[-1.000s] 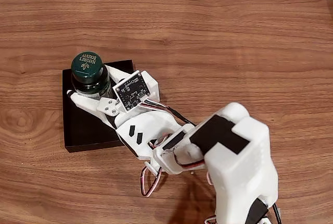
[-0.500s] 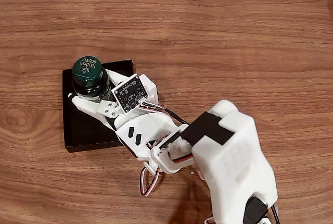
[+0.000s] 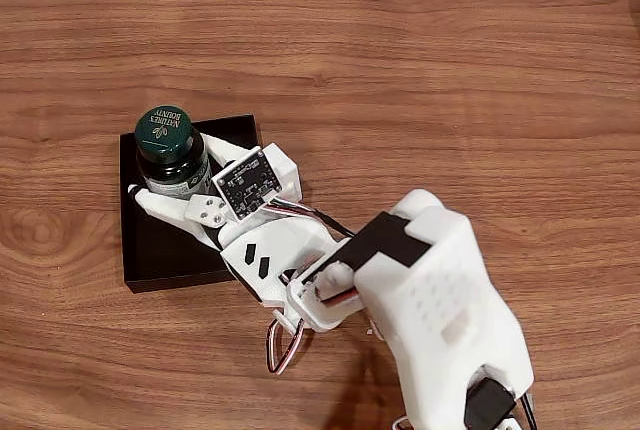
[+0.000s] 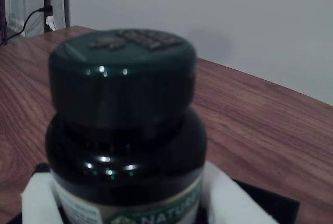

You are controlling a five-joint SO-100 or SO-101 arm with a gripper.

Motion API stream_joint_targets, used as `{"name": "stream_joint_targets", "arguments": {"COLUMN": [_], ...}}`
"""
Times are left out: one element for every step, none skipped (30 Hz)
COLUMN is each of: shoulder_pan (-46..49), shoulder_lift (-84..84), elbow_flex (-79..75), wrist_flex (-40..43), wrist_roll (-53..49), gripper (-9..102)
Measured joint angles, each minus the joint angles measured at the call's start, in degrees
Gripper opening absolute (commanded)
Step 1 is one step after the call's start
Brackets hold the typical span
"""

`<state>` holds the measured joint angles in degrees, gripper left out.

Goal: Pick up the pill bottle and place it in the black box.

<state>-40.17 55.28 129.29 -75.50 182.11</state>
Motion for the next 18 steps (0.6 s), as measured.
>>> {"name": "stream_joint_targets", "arguments": {"shoulder_pan": [0.35, 0.62, 0.70, 0.70, 0.70, 0.70, 0.62, 0.53, 0.62, 0.70, 0.79, 0.88, 0.88, 0.88, 0.97, 0.97, 0.97, 1.05], "shoulder_lift": [-0.44, -0.88, -1.14, -1.49, -1.76, -1.93, -2.11, -2.20, -2.29, -2.29, -2.29, -2.29, -2.29, -2.29, -2.29, -2.29, -2.20, -2.20], "elbow_flex": [-0.18, -0.18, -0.26, -0.26, -0.26, -0.26, -0.26, -0.26, -0.26, -0.26, -0.26, -0.26, -0.26, -0.09, 0.44, 0.97, 1.49, 1.85], "wrist_flex": [0.00, 0.00, 0.00, 0.00, 0.00, 0.00, 0.00, 0.00, 0.00, 0.00, 0.00, 0.00, 0.00, 0.00, 0.00, 0.00, 0.00, 0.00], "wrist_roll": [0.18, 0.26, 0.44, 0.53, 0.53, 0.53, 0.53, 0.53, 0.53, 0.53, 0.53, 0.53, 0.53, 0.53, 0.53, 0.53, 0.53, 0.53], "gripper": [35, 36, 37, 38, 40, 40, 41, 42, 42, 43, 43, 43, 43, 43, 43, 43, 43, 43]}}
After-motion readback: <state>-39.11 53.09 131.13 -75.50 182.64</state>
